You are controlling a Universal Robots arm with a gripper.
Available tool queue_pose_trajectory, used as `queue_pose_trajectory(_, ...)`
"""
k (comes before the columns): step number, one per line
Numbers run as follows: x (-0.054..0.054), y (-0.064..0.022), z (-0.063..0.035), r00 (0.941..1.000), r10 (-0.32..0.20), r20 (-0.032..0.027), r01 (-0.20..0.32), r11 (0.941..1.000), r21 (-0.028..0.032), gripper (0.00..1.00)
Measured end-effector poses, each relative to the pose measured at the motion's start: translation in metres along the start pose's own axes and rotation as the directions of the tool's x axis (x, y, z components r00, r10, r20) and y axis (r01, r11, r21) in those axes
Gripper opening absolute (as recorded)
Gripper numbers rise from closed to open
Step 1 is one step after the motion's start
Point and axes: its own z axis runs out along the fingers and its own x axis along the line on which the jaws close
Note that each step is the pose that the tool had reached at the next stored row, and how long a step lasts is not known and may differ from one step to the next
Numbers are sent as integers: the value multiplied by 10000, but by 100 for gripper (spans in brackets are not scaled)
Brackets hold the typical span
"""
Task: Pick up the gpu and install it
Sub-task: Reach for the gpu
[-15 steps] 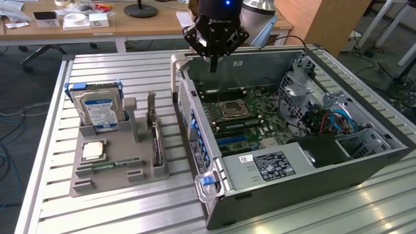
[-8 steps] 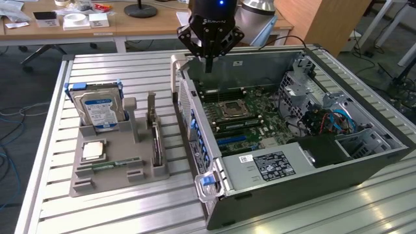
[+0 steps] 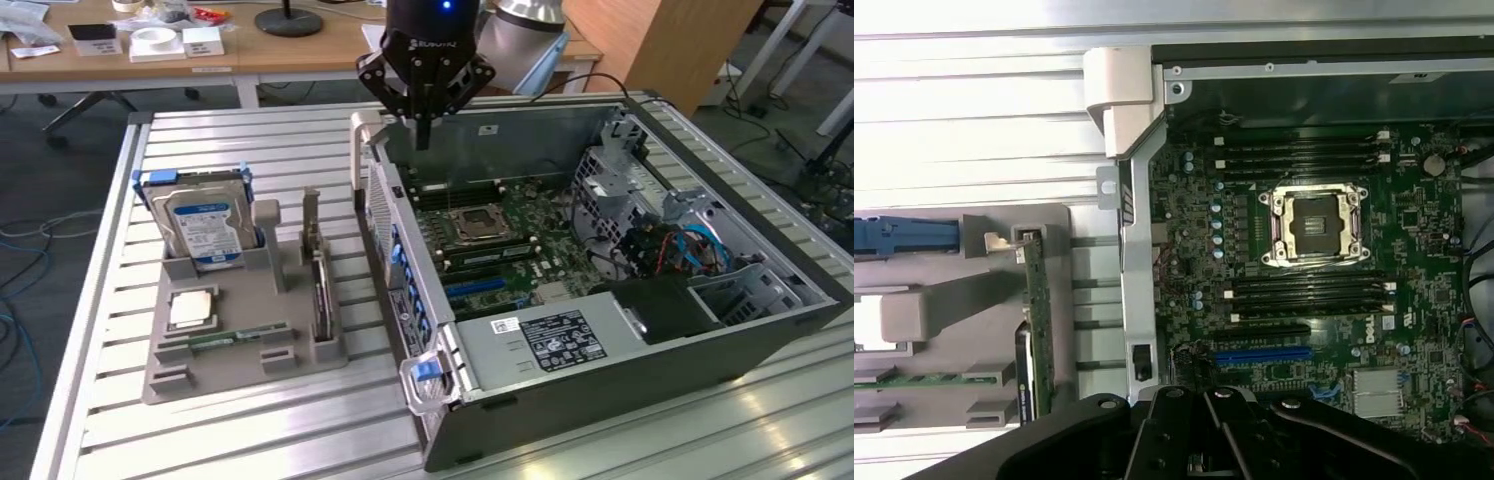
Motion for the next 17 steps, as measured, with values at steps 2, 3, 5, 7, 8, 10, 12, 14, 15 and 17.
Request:
queue_pose_trajectory(2, 24, -2, 0, 10000, 0, 0, 0, 10000, 0, 11)
queue_pose_trajectory(3, 35, -3, 0, 10000, 1, 0, -1, 10000, 0, 11)
queue_pose_trajectory(5, 57, -4, -1, 10000, 1, 0, -1, 10000, 0, 11)
queue_pose_trajectory(7, 78, -6, -1, 10000, 0, 0, 0, 10000, 0, 11)
queue_pose_trajectory(8, 88, -7, -2, 10000, 0, 0, 0, 10000, 0, 11)
queue_pose_trajectory(10, 108, -8, -2, 10000, 0, 0, 0, 10000, 0, 11)
queue_pose_trajectory(12, 125, -9, -2, 10000, 0, 0, 0, 10000, 0, 11)
queue_pose_trajectory(14, 139, -10, -2, 10000, 0, 1, 0, 10000, 0, 11)
queue_pose_trajectory(15, 144, -11, -3, 10000, 0, 0, 0, 10000, 0, 11)
queue_pose_trajectory(17, 149, -11, -3, 10000, -1, -1, 1, 10000, 1, 11)
